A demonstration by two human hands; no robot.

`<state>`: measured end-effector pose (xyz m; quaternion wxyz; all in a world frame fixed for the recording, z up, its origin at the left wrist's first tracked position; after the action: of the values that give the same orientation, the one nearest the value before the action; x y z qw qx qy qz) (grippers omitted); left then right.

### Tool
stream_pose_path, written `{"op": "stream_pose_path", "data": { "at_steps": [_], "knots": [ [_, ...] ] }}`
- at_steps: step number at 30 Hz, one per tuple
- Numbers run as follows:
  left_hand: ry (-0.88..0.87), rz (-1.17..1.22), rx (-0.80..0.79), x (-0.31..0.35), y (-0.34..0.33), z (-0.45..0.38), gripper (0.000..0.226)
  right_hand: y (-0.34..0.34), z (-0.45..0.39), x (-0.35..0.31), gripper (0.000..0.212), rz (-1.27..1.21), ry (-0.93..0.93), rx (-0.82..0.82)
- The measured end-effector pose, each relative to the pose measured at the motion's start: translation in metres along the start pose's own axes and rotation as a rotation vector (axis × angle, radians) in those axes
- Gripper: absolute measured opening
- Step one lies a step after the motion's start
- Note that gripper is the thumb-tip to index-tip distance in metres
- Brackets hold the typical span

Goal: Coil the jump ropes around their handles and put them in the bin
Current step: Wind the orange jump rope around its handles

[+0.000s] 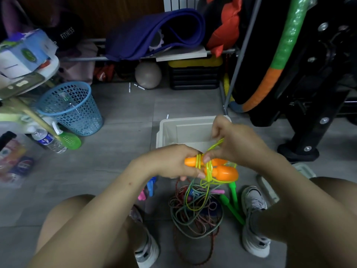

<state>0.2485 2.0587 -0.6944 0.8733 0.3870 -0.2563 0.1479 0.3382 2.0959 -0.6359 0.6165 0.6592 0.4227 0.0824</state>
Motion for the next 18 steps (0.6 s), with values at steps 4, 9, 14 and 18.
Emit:
{"op": "stream_pose_path", "data": {
  "at_steps": [4,9,14,18],
  "knots": [
    [-0.011,0.126,-0.081,0.004,-0.001,0.007,0.018,-0.022,0.001,0.003,0.041,-0.760,0.013,-0.070],
    [-0.077,0.238,-0.202,0.013,-0.006,0.019,0.012,-0.043,0.006,-0.007,0.038,-1.246,-0.054,-0.139],
    [-0.118,0.359,-0.216,0.007,0.000,0.023,0.012,-0.059,0.009,-0.012,0.042,-1.413,-0.120,-0.137],
    [-0.118,0.404,-0.162,0.000,0.009,0.022,0.014,-0.052,0.010,-0.009,0.054,-1.356,-0.153,-0.090]
  ]
}}
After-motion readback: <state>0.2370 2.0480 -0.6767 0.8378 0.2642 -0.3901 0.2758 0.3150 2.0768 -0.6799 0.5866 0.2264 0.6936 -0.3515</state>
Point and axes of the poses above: each hand's wrist, its own z-axis away from the middle knuckle, its own y-axis out of the back of the hand, x = y × z, the point moved 10 cm from there along -z, towards the middle knuckle, and after that the axes turned 15 degrees about y, right-handed, at the moved point
